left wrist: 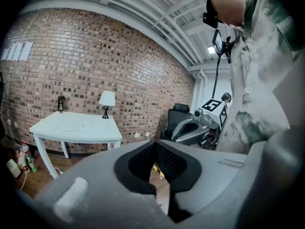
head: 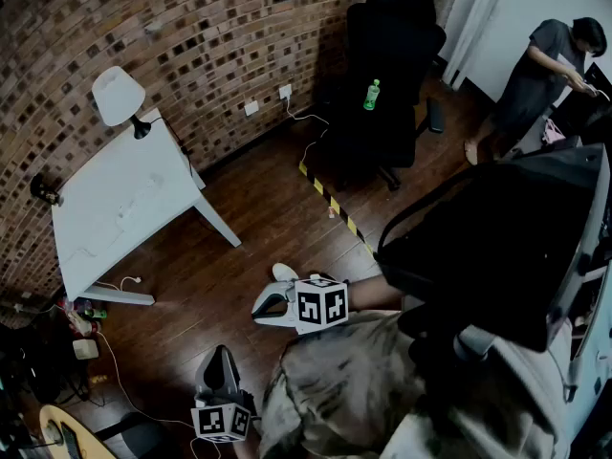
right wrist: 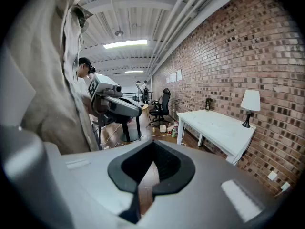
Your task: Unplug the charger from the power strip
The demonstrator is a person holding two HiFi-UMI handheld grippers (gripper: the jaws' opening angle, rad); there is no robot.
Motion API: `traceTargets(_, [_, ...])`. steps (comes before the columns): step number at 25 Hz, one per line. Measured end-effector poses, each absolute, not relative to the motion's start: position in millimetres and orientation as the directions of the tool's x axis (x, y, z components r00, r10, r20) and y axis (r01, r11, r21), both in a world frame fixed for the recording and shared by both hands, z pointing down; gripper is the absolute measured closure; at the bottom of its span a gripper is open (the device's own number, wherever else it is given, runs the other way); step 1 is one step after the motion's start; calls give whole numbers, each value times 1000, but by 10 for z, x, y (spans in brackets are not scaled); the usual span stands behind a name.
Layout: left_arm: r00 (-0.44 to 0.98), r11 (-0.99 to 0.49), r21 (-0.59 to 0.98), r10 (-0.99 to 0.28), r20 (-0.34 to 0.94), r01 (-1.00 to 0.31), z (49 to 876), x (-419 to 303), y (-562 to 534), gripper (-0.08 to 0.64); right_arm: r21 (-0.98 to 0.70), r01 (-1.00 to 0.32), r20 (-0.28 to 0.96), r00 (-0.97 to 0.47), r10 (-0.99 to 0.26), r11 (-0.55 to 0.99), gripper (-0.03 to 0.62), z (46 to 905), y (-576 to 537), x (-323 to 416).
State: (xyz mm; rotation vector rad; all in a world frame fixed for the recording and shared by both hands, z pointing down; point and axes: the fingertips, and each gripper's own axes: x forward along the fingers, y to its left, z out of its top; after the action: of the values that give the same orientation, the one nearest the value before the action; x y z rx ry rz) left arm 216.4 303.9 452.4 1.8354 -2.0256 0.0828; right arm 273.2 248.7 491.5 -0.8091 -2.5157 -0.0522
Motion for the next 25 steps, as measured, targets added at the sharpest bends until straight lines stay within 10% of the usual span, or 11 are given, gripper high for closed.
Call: traceTargets(25, [-82, 151, 165, -928, 364, -975, 5000, -1483, 127, 557, 18, 558, 579, -682, 447, 829, 586, 5734, -609, -844])
